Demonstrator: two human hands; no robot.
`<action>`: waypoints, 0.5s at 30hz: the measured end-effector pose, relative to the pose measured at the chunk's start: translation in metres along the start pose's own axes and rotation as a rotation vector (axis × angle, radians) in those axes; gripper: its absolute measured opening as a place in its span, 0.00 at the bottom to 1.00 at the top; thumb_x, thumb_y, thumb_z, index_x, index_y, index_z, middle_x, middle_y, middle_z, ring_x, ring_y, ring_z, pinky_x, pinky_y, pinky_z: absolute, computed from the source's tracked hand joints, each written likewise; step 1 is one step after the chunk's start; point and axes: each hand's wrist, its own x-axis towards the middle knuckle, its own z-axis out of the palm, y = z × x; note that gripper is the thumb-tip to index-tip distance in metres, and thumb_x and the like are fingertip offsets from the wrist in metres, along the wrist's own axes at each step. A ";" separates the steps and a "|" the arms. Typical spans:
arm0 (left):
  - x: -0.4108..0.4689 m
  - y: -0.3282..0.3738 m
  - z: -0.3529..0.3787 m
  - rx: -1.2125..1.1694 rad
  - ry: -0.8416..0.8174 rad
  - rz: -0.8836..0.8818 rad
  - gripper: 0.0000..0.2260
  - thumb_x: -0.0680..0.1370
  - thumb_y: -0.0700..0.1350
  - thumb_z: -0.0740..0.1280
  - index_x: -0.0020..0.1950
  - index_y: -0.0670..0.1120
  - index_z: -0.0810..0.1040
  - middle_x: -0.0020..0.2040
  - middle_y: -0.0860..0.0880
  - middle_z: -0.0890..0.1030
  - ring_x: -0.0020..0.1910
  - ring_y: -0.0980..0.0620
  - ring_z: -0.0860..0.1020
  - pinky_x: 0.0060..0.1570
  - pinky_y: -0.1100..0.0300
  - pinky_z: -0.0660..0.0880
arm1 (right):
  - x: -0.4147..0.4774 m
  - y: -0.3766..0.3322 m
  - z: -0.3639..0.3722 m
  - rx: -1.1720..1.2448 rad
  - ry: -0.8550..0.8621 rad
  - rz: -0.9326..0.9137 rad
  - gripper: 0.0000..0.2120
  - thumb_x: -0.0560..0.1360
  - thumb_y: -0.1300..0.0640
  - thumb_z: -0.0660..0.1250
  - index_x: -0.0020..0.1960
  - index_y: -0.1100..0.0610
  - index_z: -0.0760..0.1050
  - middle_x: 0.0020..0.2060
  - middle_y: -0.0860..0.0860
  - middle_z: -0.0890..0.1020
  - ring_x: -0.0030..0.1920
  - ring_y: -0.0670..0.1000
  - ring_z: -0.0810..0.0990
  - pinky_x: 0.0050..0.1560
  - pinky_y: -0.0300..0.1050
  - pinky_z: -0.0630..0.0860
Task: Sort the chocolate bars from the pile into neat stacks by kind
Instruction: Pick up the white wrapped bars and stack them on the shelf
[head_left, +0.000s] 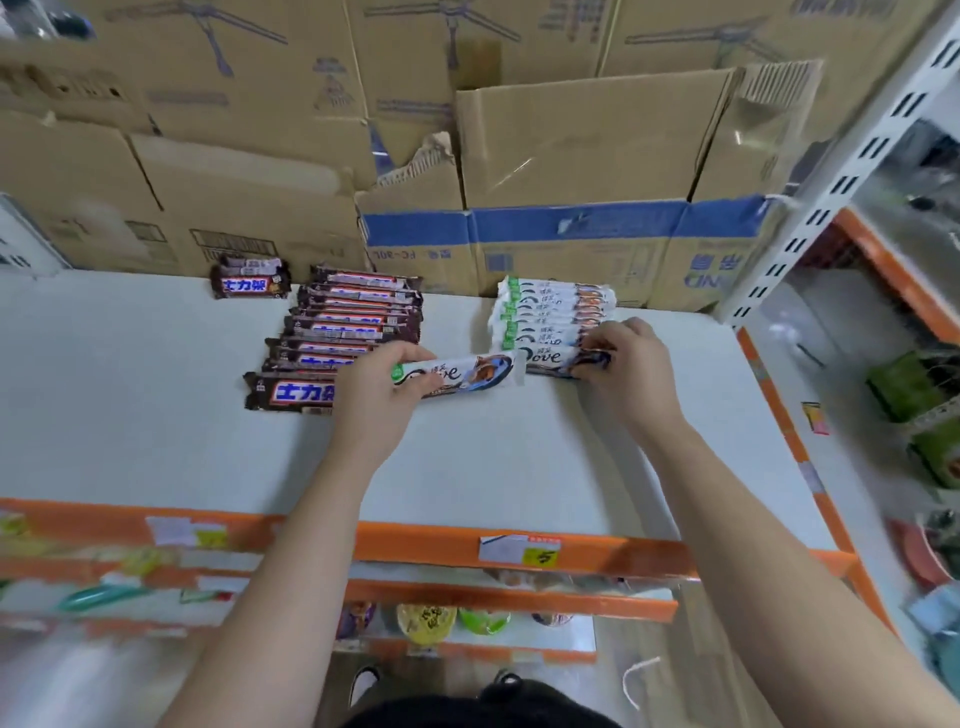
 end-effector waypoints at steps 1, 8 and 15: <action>-0.002 0.000 0.002 0.003 -0.007 0.002 0.07 0.72 0.42 0.73 0.48 0.47 0.82 0.44 0.56 0.79 0.43 0.56 0.74 0.38 0.75 0.65 | 0.001 0.001 0.001 0.013 0.012 -0.005 0.12 0.63 0.63 0.75 0.45 0.58 0.79 0.43 0.53 0.73 0.43 0.56 0.76 0.43 0.43 0.69; -0.004 0.005 0.016 -0.051 -0.059 -0.030 0.05 0.72 0.43 0.72 0.47 0.50 0.81 0.42 0.60 0.79 0.42 0.62 0.74 0.40 0.76 0.64 | 0.013 0.012 -0.002 -0.030 0.001 0.016 0.16 0.63 0.57 0.77 0.47 0.58 0.76 0.46 0.51 0.72 0.45 0.52 0.74 0.44 0.46 0.70; 0.002 0.021 0.042 -0.114 -0.151 -0.034 0.06 0.71 0.44 0.73 0.45 0.53 0.80 0.43 0.55 0.81 0.43 0.53 0.77 0.41 0.70 0.68 | -0.005 0.039 -0.015 -0.038 0.010 0.042 0.14 0.69 0.60 0.71 0.52 0.57 0.72 0.46 0.49 0.72 0.44 0.52 0.73 0.41 0.43 0.66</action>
